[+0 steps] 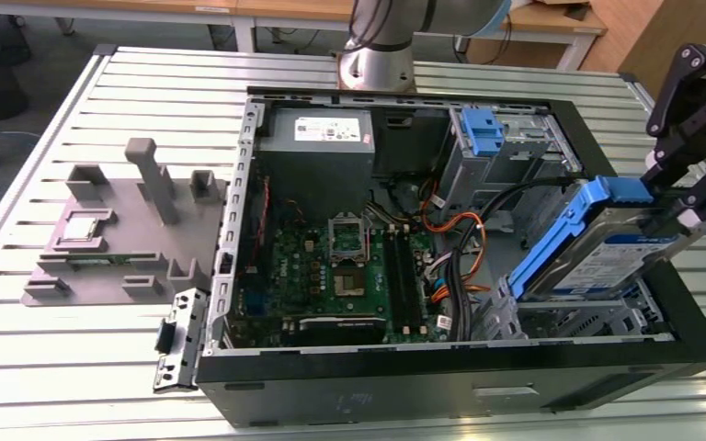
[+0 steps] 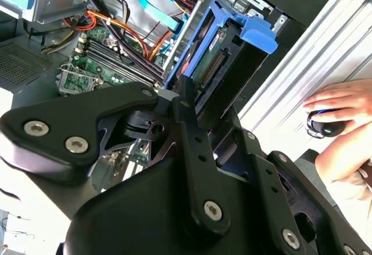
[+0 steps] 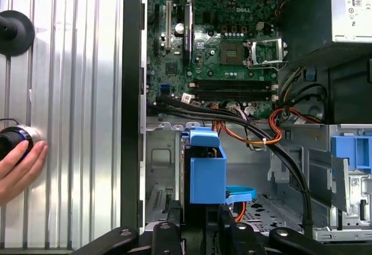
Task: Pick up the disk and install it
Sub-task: 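Insert the disk into the insertion slot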
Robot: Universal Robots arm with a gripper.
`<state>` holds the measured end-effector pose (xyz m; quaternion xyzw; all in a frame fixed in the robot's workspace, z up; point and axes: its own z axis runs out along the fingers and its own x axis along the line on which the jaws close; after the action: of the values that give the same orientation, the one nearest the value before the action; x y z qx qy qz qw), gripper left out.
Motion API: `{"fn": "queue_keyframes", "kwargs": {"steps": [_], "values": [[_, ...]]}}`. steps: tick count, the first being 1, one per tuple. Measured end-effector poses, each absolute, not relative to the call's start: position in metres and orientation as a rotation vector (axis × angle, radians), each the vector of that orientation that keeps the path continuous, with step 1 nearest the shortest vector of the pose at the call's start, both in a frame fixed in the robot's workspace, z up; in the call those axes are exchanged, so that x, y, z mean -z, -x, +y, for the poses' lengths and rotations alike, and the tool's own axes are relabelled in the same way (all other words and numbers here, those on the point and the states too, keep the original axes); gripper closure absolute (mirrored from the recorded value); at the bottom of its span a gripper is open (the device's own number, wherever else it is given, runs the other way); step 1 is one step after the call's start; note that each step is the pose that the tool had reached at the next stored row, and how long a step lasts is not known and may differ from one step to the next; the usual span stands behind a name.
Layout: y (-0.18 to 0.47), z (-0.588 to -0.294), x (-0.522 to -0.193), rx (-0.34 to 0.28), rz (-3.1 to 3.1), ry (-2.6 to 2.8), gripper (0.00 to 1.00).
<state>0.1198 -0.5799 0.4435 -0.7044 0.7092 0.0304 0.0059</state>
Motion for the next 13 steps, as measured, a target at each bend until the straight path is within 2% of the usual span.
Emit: {"fn": "queue_keyframes", "kwargs": {"steps": [13], "values": [[-0.12, -0.58, -0.427, -0.095, 2.22, 2.205, 0.65]]}}
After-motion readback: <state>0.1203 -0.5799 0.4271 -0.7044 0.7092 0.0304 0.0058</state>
